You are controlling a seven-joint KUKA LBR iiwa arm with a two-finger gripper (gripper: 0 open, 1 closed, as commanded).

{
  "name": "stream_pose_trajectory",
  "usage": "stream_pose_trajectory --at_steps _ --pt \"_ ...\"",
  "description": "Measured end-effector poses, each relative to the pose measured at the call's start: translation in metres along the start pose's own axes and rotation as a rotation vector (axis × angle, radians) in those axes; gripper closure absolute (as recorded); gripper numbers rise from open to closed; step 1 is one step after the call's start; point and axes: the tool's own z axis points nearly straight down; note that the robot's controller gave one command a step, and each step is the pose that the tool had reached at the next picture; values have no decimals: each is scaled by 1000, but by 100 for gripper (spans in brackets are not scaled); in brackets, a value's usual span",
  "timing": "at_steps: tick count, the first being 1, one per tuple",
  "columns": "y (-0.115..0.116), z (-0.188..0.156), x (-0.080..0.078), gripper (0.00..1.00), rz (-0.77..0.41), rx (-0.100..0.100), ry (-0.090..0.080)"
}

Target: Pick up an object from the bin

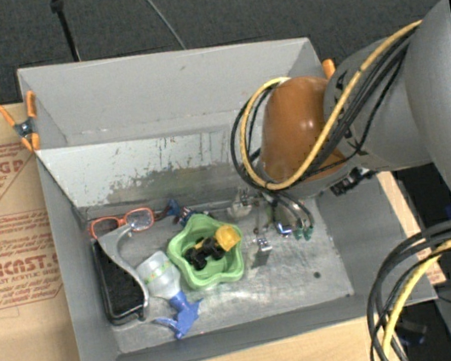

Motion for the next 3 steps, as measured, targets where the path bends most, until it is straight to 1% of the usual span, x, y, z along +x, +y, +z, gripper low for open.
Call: stream_pose_trajectory --at_steps 1,2,3 --pt "34 31 43 100 -216 39 -27" --pt "34 31 43 100 -217 39 -27" --pt "32 30 40 100 -219 31 -15"
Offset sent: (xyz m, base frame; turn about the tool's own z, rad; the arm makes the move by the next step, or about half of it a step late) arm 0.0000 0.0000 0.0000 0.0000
